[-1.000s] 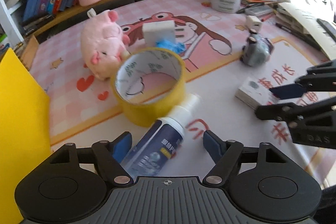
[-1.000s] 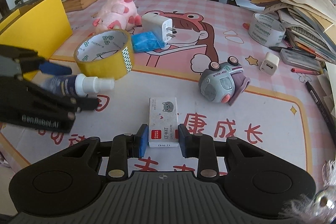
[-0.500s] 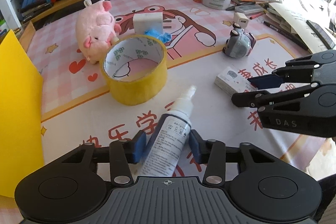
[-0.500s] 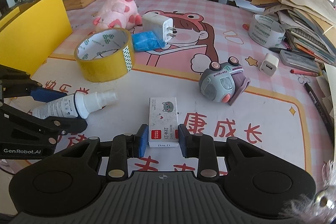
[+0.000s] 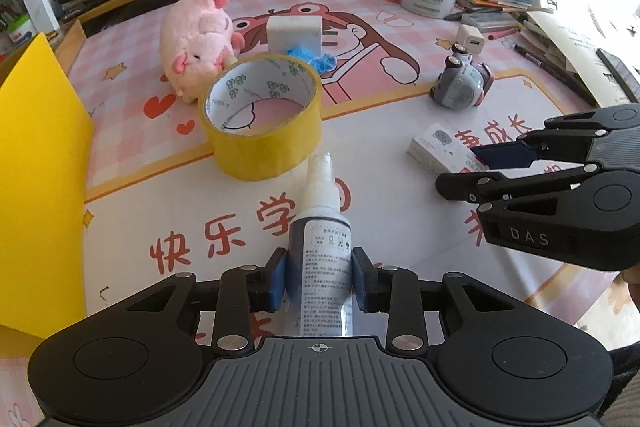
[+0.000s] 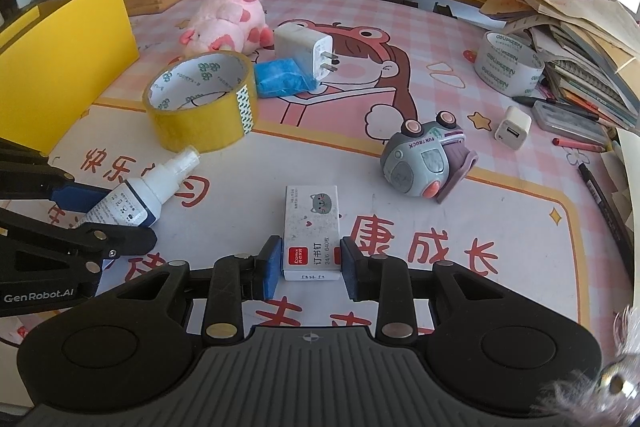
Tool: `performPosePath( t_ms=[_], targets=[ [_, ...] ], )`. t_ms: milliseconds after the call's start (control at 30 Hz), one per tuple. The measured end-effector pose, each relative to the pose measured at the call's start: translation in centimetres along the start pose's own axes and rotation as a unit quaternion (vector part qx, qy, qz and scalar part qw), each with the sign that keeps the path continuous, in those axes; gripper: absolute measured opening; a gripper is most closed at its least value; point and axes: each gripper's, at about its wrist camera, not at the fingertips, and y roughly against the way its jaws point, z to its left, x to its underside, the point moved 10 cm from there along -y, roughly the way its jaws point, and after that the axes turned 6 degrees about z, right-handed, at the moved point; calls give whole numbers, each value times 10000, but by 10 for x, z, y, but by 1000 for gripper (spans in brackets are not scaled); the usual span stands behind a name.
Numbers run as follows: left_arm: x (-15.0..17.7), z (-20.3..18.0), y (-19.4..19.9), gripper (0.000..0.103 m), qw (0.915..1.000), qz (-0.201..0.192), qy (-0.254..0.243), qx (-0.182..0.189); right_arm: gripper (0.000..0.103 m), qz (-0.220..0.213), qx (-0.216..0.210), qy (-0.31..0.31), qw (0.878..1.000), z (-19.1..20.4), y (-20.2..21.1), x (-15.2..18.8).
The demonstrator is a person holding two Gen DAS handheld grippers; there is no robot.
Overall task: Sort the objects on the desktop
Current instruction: 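Close the left tool on the white spray bottle and lift it, then carry the spray bottle and medicine box with both tools over the yellow box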
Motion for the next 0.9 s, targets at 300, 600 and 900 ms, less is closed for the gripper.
performPosePath(
  t_ms=[300, 600, 900],
  targets=[
    [7, 1, 4, 33, 9999, -31, 83, -84, 35, -28, -37, 56, 10000, 0, -2, 0],
    [7, 0, 5, 31, 9997, -134, 150, -157, 28, -185, -39, -5, 9998, 0, 0, 1],
    [-3, 14, 34, 31, 9908, -620, 1101, 476, 27, -317, -46, -306, 9990, 5, 20, -4]
  ],
)
